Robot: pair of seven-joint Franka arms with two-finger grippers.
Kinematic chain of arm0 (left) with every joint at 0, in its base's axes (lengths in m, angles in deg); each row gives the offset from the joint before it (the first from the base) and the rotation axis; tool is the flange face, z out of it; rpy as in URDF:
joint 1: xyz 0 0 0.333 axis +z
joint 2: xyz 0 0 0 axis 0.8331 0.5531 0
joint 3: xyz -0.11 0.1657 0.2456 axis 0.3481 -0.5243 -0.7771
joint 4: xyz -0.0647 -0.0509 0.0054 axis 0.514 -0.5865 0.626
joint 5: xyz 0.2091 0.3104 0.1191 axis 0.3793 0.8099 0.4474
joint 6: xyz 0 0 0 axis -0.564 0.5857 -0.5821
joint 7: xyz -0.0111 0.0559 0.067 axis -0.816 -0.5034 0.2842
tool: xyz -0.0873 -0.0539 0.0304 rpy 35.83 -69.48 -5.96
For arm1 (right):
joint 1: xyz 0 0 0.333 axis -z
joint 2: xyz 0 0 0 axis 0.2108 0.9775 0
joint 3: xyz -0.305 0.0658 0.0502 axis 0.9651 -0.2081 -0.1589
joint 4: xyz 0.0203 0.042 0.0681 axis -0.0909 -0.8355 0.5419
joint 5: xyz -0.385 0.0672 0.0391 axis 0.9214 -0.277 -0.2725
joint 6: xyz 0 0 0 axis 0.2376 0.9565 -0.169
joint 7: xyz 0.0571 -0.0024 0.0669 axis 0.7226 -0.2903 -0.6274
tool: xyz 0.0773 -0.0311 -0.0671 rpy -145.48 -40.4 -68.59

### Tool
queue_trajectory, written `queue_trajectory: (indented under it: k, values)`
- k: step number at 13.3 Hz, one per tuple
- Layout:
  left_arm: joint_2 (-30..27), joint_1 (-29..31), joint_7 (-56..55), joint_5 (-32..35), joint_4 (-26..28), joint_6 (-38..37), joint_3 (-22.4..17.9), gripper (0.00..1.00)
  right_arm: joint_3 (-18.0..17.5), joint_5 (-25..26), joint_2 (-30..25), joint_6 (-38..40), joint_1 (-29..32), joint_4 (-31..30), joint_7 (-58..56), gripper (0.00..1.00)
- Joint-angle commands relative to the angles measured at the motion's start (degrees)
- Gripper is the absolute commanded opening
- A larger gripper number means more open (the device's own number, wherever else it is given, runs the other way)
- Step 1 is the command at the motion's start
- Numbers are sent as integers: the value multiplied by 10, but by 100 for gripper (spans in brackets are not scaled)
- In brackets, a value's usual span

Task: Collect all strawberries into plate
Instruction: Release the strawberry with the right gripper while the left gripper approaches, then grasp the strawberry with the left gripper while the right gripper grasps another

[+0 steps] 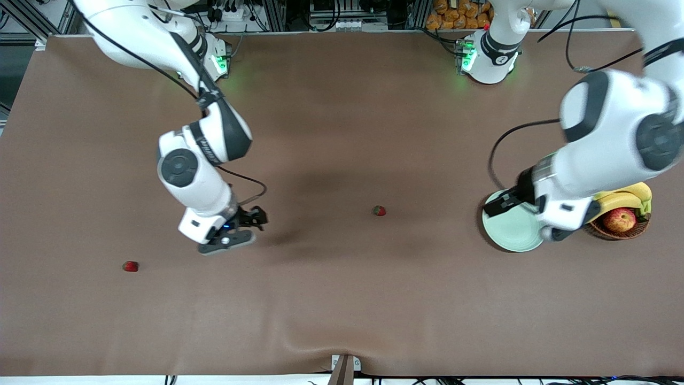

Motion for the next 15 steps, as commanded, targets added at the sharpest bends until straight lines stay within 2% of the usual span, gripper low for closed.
queue_trajectory:
  k: [1,4,6,8,10,13,15]
  values:
    - [45,-51,-139,-3,-9,66,-5,100,-9,1,-70,5,37,-100,4,100]
    - [98,-92,-234,-8,-12,99,-3,100,-6,1,-108,42,70,-151,6,100]
    - [136,-145,-293,-4,-11,152,-4,100,-7,1,-114,107,93,-152,11,100]
    - [181,-163,-371,-4,-13,186,-5,100,-7,1,-111,140,107,-155,31,100]
    - [203,-198,-423,9,-13,220,-7,100,-8,-4,-106,131,119,-180,57,100]
    - [233,-210,-440,16,-13,221,-7,100,-9,-16,-92,96,157,-208,63,100]
    - [248,-217,-442,17,-12,221,-8,100,-9,-44,-92,60,157,-245,62,100]
